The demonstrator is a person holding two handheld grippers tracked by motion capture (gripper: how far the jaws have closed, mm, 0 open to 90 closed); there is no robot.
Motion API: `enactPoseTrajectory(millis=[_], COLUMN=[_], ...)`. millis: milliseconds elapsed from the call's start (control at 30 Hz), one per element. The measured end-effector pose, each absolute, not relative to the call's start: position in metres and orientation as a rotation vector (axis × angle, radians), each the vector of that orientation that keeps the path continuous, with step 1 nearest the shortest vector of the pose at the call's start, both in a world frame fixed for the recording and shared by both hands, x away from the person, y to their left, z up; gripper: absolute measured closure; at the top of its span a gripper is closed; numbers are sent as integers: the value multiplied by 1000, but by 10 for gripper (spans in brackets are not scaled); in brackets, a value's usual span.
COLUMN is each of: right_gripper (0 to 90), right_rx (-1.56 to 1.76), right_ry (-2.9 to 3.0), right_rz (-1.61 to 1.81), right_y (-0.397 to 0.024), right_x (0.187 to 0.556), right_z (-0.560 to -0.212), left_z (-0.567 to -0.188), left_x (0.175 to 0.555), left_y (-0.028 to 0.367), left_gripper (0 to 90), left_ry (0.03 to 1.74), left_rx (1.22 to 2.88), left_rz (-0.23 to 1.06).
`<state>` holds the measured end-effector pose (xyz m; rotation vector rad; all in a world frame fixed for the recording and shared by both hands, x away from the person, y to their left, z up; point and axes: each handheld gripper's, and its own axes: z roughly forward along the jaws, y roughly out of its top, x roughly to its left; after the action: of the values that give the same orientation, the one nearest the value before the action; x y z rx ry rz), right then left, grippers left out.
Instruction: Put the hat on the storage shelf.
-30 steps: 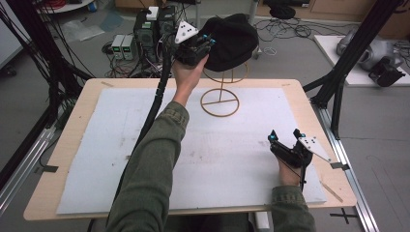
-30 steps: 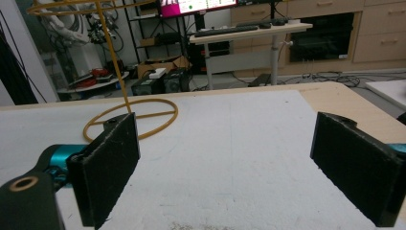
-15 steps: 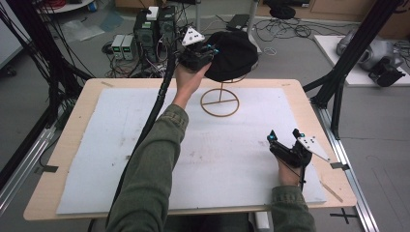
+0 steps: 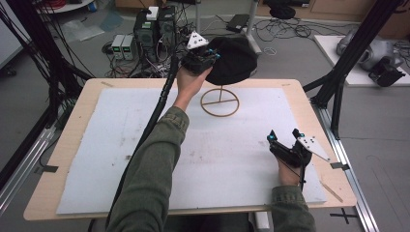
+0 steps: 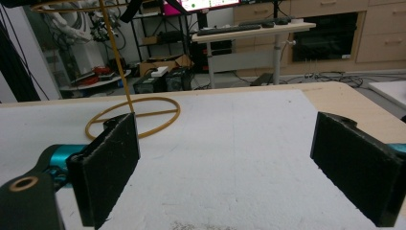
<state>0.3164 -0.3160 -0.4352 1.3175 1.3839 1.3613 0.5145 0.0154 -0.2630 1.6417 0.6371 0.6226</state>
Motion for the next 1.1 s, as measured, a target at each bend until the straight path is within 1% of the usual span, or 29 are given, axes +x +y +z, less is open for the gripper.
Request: enactPoseTrajectory(millis=[67, 200, 267, 333, 500, 767, 967, 1100], right_gripper=[88, 88, 88, 88, 88, 88, 88, 88], right_rx=[1317, 1316, 1316, 1318, 1321, 1330, 1327, 1325], right_ry=[1385, 1385, 1386, 1384, 1385, 1382, 1384, 1387], right_rz=[1362, 1361, 1361, 1361, 1362, 1366, 1366, 1364], right_y=[-316, -316, -316, -316, -316, -316, -316, -316], right_x=[316, 316, 316, 316, 316, 316, 316, 316], right_z=[-435, -435, -435, -435, -435, -435, -435, -435], left_z=[-263, -263, -264, -265, -269, -267, -266, -267], left_x=[514, 513, 512, 512, 514, 512, 510, 509], left_y=[15, 14, 11, 10, 13, 14, 19, 24], left_gripper=[863, 820, 775, 690, 555, 351, 276, 257], left_ry=[642, 644, 652, 666, 682, 691, 693, 705], left_rx=[1639, 1641, 1643, 1648, 1617, 1573, 1550, 1544], left_rz=[617, 615, 616, 615, 592, 624, 647, 656])
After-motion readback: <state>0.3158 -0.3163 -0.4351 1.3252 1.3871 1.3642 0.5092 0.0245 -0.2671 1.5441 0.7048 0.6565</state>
